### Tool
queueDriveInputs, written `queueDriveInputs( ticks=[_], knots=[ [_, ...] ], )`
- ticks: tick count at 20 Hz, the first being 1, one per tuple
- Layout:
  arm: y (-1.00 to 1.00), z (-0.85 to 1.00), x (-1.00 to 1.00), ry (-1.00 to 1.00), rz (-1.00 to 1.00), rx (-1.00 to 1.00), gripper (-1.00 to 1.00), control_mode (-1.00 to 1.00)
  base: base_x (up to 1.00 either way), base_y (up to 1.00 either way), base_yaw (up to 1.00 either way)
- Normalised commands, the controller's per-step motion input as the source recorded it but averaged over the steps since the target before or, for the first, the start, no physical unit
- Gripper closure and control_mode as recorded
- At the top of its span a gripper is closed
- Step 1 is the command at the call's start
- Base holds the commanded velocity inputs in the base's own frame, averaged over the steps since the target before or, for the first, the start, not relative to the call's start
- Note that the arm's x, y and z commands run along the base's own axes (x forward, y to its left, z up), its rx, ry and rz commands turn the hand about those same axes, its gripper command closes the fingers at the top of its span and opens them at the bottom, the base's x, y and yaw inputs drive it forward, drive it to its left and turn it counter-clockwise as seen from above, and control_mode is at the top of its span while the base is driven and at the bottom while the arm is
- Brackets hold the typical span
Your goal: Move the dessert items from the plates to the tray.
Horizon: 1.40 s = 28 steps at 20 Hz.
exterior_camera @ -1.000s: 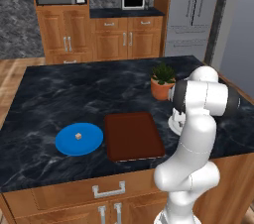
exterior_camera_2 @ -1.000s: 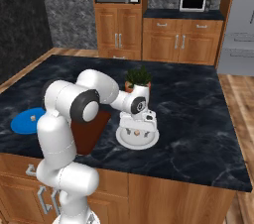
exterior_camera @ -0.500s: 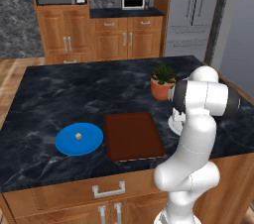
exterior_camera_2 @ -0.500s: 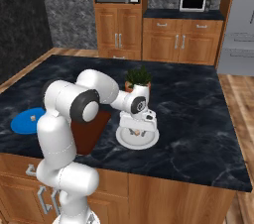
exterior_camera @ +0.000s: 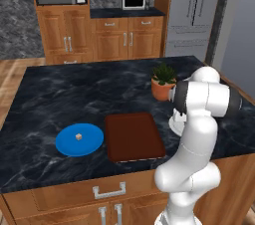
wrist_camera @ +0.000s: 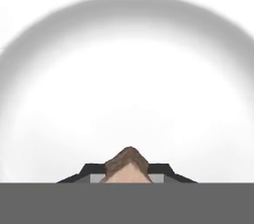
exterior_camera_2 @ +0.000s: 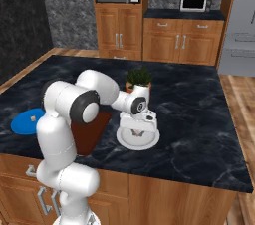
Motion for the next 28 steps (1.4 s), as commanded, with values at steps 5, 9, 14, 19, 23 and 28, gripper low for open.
queueDriveInputs(
  ticks=[5, 9, 14, 19, 23, 28],
  knots=[
    [0.23, 0.37, -0.26, -0.09, 0.06, 0.03, 1.00, -1.00, 0.00, 0.00, 0.00],
    [0.52, 0.49, -0.17, -0.14, 0.10, 0.10, 1.00, -1.00, 0.00, 0.00, 0.00],
    [0.71, 0.45, -0.04, -0.11, 0.10, 0.07, 1.00, -1.00, 0.00, 0.00, 0.00],
    [0.98, 0.25, 0.00, -0.01, 0.09, 0.01, 1.00, -1.00, 0.00, 0.00, 0.00],
    [1.00, 0.08, 0.00, 0.01, 0.08, 0.00, 1.00, -1.00, 0.00, 0.00, 0.00],
    [0.86, 0.02, 0.04, 0.03, 0.03, -0.02, 1.00, -1.00, 0.00, 0.00, 0.00]
  ],
)
